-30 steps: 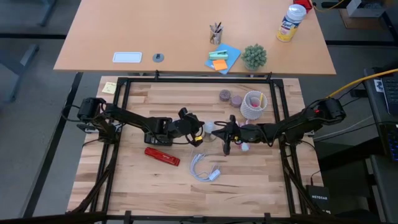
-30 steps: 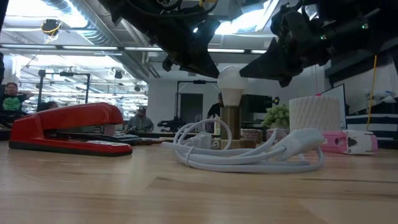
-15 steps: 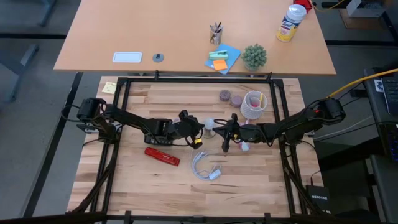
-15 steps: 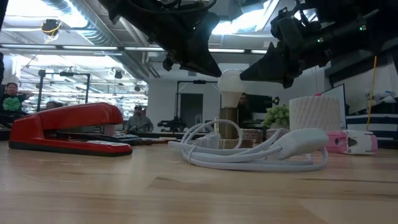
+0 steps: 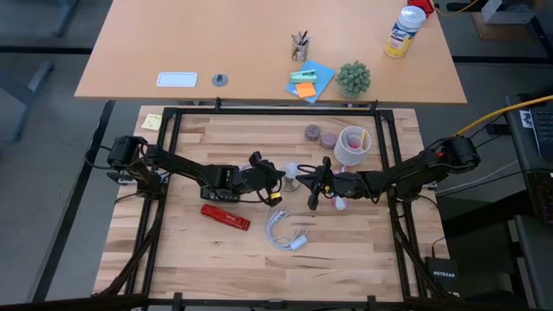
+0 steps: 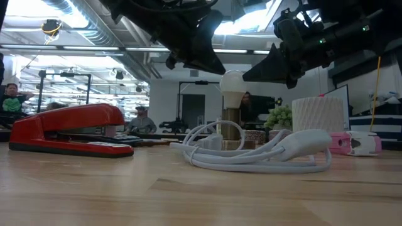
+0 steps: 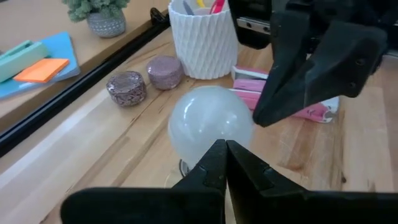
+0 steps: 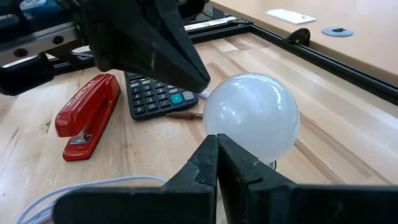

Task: Screw lightbulb
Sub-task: Insert the white lightbulb into the golden lamp

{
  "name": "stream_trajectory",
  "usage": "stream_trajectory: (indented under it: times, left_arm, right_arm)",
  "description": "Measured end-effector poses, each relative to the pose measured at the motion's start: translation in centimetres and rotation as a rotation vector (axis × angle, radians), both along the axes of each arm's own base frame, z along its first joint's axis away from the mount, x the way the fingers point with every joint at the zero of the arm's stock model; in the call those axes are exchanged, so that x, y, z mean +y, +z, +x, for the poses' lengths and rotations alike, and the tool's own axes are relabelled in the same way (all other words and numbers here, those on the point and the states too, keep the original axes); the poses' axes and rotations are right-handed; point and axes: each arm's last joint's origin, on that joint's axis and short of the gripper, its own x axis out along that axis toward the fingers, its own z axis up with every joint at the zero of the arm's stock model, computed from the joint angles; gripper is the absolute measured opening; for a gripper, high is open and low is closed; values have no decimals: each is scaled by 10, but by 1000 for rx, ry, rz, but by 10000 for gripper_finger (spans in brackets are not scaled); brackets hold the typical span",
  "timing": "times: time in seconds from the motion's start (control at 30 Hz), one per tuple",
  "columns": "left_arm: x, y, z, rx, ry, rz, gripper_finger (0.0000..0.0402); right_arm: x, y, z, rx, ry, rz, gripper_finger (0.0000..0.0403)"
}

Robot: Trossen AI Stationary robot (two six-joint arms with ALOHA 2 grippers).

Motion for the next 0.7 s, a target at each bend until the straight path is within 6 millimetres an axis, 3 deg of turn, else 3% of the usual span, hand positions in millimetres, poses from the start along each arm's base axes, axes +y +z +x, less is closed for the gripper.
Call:
stream_trajectory:
  times: [0.27, 0.5, 0.7]
  left_arm:
    - [4, 1, -1, -7, 89, 54, 1]
    - [25, 1, 0, -3, 142, 53, 1]
    - [38, 0, 1, 2, 80, -4, 1]
  right_arm:
    - [0, 0, 0, 0, 0, 0, 7]
    - [0, 0, 0, 0, 0, 0, 7]
    - [-1, 0, 0, -2, -34, -11, 7]
